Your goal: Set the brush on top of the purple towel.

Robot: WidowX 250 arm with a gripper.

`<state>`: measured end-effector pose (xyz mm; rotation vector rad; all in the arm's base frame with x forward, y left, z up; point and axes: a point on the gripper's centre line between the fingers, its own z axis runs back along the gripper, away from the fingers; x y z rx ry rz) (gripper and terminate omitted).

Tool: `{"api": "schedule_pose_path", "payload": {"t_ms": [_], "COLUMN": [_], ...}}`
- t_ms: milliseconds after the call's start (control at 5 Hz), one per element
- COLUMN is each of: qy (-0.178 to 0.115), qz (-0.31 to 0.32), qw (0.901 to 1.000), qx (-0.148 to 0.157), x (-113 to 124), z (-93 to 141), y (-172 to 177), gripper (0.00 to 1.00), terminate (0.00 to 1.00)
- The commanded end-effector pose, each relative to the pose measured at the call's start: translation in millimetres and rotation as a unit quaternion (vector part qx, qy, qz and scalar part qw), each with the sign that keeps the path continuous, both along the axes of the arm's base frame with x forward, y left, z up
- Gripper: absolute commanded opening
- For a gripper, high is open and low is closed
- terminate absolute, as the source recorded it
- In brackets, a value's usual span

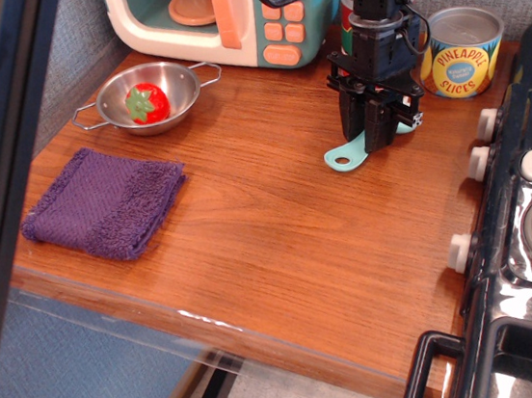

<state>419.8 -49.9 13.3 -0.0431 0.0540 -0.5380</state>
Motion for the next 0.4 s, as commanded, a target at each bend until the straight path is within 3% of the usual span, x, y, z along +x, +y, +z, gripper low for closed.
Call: {"api": "schedule_pose_path", "payload": {"t_ms": [0,200], "qy": [-0.112,-0.110], "qz": [0.107,0.147], "qw": [0.9872,0.9820], "qx": [-0.039,-0.043], "x": [-49,-103], "z": [66,98], "y": [49,96], "gripper": [0.00,0.00], "terminate": [0.00,0.00]}}
